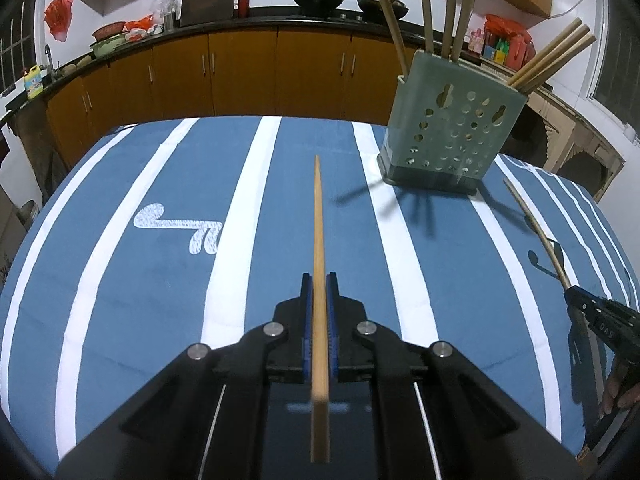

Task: Organize utensils
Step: 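Raise both chopsticks upright and carry them above the green holder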

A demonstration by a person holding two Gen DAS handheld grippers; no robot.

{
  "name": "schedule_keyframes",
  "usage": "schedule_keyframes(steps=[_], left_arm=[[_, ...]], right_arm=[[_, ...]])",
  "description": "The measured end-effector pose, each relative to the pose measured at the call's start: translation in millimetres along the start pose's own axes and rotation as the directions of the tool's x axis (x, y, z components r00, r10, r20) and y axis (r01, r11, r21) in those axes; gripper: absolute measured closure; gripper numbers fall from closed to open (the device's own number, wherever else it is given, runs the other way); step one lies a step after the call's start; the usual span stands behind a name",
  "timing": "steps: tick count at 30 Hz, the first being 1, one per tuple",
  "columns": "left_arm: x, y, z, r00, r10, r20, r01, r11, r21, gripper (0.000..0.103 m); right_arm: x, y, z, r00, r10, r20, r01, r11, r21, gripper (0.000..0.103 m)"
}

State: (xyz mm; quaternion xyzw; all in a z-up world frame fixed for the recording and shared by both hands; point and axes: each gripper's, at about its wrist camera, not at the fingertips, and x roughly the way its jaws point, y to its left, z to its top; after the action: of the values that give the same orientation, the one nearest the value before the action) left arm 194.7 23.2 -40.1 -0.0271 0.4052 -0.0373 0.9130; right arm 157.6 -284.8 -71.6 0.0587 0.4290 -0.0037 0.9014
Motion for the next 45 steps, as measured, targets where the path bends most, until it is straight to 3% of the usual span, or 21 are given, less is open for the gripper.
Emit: schedule_keyframes(steps=[6,19,37,45], left_arm=[[-18.9,-1.8,8.2,0.998,-0.007,0.060,0.007,1.000,0.006,0.095],[-63.2,-3.6,27.9,0.981,-0.034,0.190,0.033,0.999,0.007,0.095],[-108.5,-1.5,57.4,0.941,-0.060,0.333,0.064,0.998,0.001,0.095],[-113.0,-1.2,62.4,0.936,-0.065,0.347,0.070,0.998,-0.002,0.095]], right_arm=[[-27.9,-4.4,6.5,0.995,0.015,0.095,-0.016,1.000,0.011,0.096],[-76.5,-10.3,35.1,0.964,0.023,0.264,-0.033,0.999,0.037,0.096],[-116.8,-7.1,68.9,0.914,0.063,0.401,-0.090,0.995,0.049,0.096],[-125.9,-2.5,78.3,0.901,0.078,0.427,-0.105,0.994,0.039,0.096]])
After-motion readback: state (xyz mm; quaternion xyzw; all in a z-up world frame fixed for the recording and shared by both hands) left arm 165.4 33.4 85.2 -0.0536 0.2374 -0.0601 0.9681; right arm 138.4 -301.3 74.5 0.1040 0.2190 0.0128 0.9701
